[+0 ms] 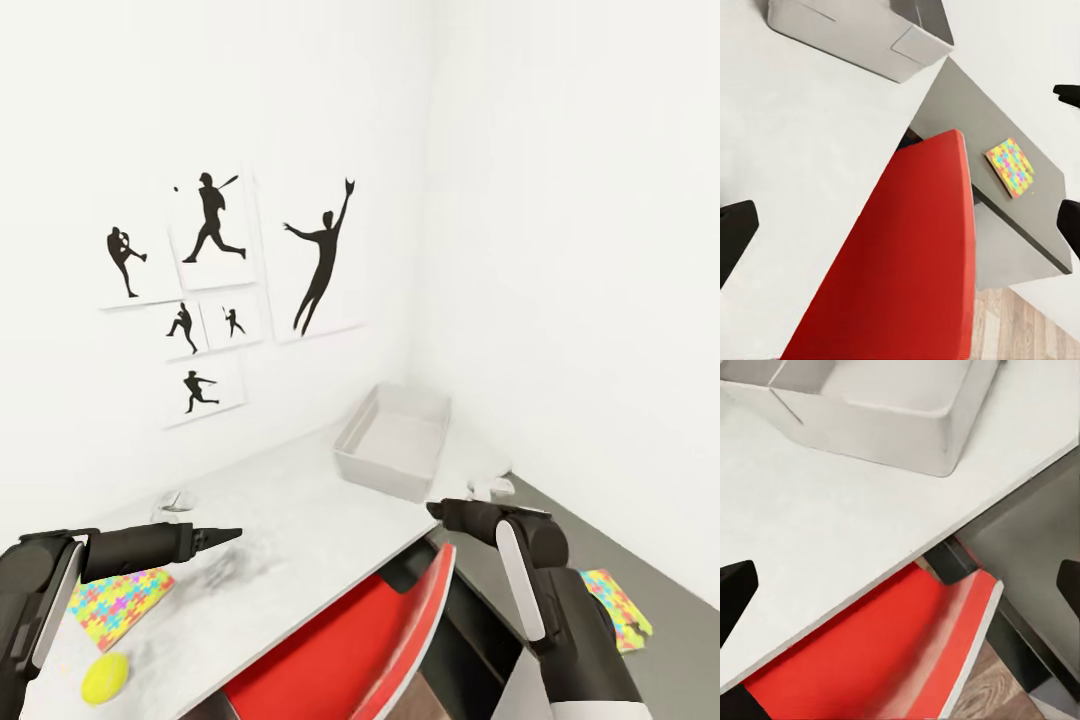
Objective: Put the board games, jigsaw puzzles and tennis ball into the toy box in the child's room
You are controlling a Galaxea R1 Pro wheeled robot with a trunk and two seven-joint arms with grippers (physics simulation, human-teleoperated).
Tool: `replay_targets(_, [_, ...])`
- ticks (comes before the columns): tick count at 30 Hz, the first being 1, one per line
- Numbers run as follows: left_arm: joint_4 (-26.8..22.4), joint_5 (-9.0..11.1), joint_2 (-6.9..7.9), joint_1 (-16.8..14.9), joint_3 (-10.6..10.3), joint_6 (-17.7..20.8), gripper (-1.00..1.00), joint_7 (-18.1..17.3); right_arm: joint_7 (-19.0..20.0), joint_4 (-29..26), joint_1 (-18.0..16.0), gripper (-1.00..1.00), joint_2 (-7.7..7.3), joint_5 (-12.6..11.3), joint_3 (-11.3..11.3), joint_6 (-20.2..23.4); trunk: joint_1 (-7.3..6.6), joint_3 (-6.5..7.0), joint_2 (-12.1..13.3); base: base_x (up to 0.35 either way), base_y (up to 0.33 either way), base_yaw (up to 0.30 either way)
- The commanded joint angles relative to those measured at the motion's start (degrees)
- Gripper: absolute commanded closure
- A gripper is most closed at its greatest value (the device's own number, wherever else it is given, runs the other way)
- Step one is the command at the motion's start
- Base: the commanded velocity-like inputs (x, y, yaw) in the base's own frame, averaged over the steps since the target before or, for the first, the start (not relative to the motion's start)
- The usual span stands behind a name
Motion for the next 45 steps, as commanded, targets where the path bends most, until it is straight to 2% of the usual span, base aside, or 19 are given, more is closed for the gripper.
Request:
replay_targets(1, [0.00,0.01,0.00,-0.08,0.02,0.52,-1.00,-0.20,0.05,-0.04,-0.05,-1.00,0.05,-0.20,-0.14,0.27,0.07,-0.14,-0.13,0.261,0.000,0.290])
replay_targets(19, [0.00,0.09,0.00,-0.08,0.02,0.52,-1.00,-0.20,0.06,0.00,-0.05,-1.00,0.05,-0.20,-0.15,0.22,0.07,-0.14,-0.13,0.189,-0.079,0.275])
replay_targets(34, [0.00,0.09,0.00,-0.08,0.12,0.52,-1.00,-0.20,0.12,0.00,-0.05,-1.00,-0.02,-0.20,-0.15,0.09,0.07,-0.14,-0.13,0.138,-0.127,0.020])
replay_targets(45, [0.00,0.09,0.00,-0.08,0.25,0.52,-1.00,-0.20,0.12,0.00,-0.05,-1.00,-0.04,-0.20,-0.15,-0.23,0.07,-0.14,-0.13,0.031,-0.021,0.000])
